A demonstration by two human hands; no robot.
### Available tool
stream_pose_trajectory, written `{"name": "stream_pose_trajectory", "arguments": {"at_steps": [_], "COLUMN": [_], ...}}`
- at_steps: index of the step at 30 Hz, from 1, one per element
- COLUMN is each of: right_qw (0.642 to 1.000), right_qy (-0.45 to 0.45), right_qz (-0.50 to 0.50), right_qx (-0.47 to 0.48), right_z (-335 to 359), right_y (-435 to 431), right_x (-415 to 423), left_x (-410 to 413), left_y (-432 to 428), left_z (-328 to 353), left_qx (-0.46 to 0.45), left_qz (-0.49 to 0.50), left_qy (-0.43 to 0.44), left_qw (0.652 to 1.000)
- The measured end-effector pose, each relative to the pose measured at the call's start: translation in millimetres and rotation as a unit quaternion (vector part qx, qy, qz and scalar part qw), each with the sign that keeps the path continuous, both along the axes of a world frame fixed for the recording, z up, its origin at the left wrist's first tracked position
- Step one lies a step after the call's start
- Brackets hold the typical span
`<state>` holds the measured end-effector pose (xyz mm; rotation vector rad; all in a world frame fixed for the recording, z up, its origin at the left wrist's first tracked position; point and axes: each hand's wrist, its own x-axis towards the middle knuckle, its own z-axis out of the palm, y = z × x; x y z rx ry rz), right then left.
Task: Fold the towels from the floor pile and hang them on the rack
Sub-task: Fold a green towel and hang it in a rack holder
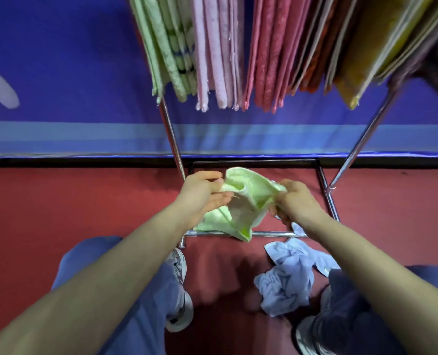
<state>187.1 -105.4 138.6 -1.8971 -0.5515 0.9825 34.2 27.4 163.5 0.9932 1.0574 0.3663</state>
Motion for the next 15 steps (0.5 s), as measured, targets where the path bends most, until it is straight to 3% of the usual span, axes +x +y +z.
{"name": "stream_pose_trajectory", "arguments": {"at_steps": [4,7,11,15], "right_qw": [0.986,0.969,0.948,0.956], "right_qy": [-0.122,-0.187,-0.230,-0.149], "right_qz": [-0.104,-0.162,-0.216,-0.234], "right_qx": [-0.044,-0.006,0.032,0.094], "right_z": [20,57,105,157], "right_y": [-27,-45,-66,-80], "right_x": [16,24,28,26], "left_x": [-26,-45,-63,-68], "left_y": [6,13,6,-12], "left_z": [19,46,96,154], "left_qx": [-0.091,-0.143,-0.118,-0.021], "left_qz": [0.112,0.192,0.200,0.152], "left_qy": [-0.059,-0.126,-0.212,-0.242], "left_qw": [0.988,0.963,0.949,0.958]}}
